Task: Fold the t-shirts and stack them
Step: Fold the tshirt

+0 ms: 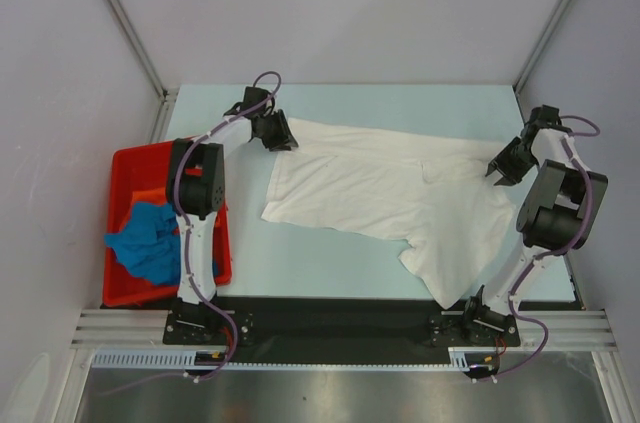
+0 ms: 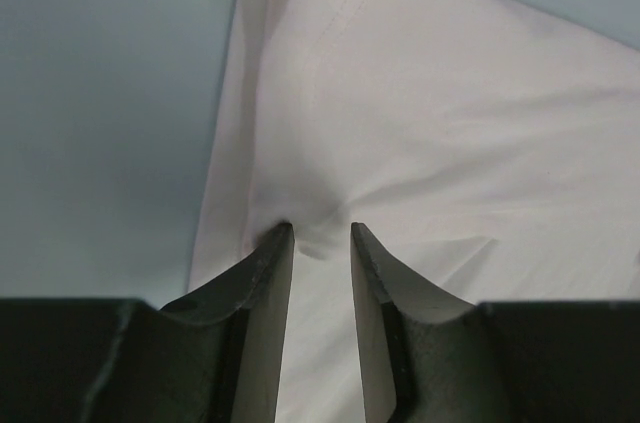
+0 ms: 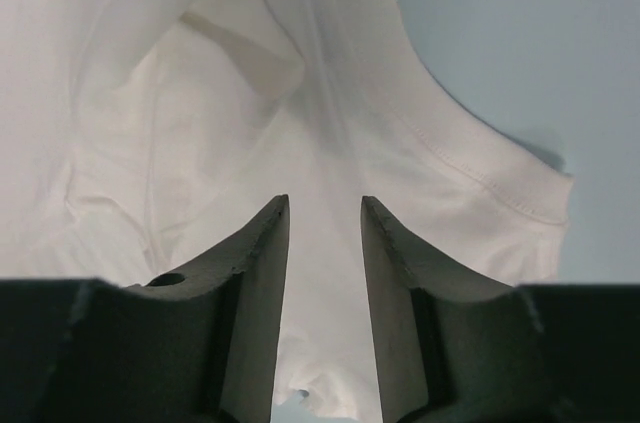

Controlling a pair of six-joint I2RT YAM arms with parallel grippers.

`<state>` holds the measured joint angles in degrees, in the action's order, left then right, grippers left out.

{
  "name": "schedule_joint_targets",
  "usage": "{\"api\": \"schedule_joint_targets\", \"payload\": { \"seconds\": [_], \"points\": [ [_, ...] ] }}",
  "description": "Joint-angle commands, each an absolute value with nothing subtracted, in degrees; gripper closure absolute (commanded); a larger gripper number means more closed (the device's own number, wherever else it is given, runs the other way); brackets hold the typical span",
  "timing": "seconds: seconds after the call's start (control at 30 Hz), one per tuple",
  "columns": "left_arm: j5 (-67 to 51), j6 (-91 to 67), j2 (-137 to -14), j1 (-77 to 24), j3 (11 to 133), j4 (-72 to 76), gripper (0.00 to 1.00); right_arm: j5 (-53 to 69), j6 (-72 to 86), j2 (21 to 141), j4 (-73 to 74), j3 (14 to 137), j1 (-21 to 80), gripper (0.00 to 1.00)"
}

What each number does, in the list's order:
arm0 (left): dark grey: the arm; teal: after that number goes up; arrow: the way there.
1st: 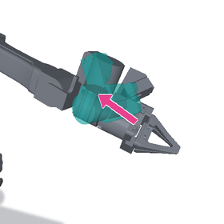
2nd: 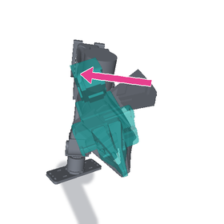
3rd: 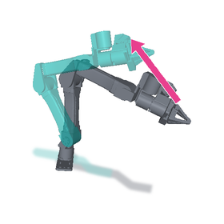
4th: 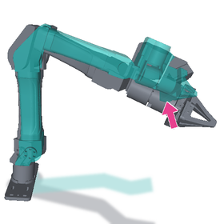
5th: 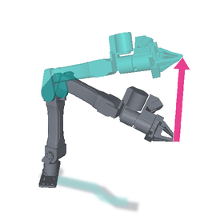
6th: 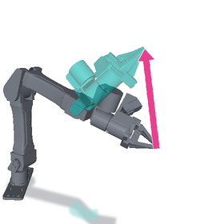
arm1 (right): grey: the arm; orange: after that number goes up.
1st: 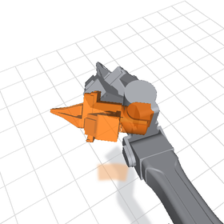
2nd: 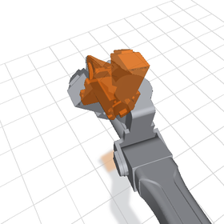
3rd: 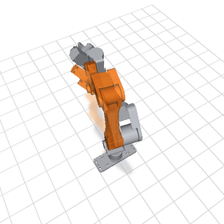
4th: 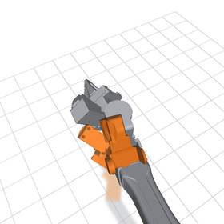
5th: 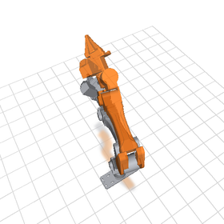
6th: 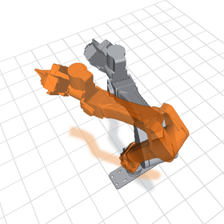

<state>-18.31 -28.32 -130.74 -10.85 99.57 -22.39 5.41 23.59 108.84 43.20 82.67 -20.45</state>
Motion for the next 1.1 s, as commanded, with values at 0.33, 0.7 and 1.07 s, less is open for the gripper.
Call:
{"api": "schedule_joint_targets", "payload": {
  "seconds": [0.33,0.7,1.07],
  "points": [
    [-11.08,-21.18,-132.28,-11.16,105.12,-30.32,0.64,12.84,26.98,112.83,38.75,91.82,-17.41,0.51],
    [-15.29,-22.15,-129.90,-11.34,104.94,-28.65,0.63,5.28,27.68,120.23,43.76,98.96,-13.54,0.70],
    [-18.01,-23.38,-125.25,-13.71,103.44,-27.07,0.63,-1.57,37.17,123.22,50.52,101.51,-10.81,0.57]
  ]
}}
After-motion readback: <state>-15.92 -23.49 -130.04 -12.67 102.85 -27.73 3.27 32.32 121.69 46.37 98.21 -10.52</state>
